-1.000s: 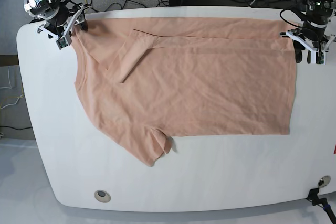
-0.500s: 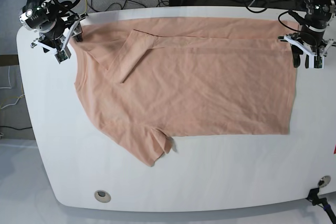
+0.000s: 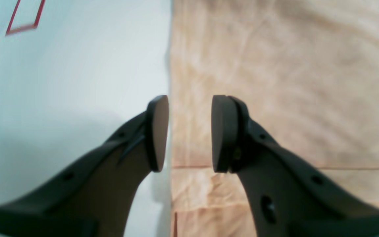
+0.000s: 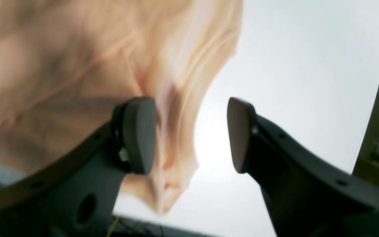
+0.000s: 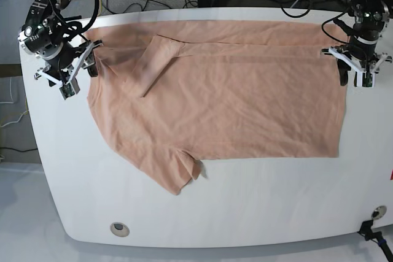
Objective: Fold the T-shirt properly
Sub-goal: 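Move right gripper toward the sleeve, left gripper along the shirt's side edge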
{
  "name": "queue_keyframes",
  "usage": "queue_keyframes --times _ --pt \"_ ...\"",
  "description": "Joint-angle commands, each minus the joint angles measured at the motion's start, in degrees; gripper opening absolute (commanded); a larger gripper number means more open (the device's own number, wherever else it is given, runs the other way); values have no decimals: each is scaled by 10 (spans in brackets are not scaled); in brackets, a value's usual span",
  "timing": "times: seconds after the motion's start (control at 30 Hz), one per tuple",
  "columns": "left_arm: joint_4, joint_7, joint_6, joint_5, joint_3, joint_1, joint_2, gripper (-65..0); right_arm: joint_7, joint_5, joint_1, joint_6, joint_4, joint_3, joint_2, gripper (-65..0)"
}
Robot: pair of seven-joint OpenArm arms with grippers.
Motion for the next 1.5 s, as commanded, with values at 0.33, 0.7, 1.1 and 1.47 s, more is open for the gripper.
queue_keyframes --times 0.33,0.7,1.1,1.47 --pt "-129 -19 1 0 3 -183 -7 -443 13 3 191 -2 -187 -3 10 -316" --pt "-288 -19 1 1 12 -337 -13 -443 96 1 285 -4 -356 -71 11 -317" --pt "-328 -18 1 1 13 -346 -24 -443 161 1 308 -4 -434 -123 12 -317" --pt "-237 2 1 -1 12 -309 -23 -443 180 -62 352 -4 -452 -124 10 -316"
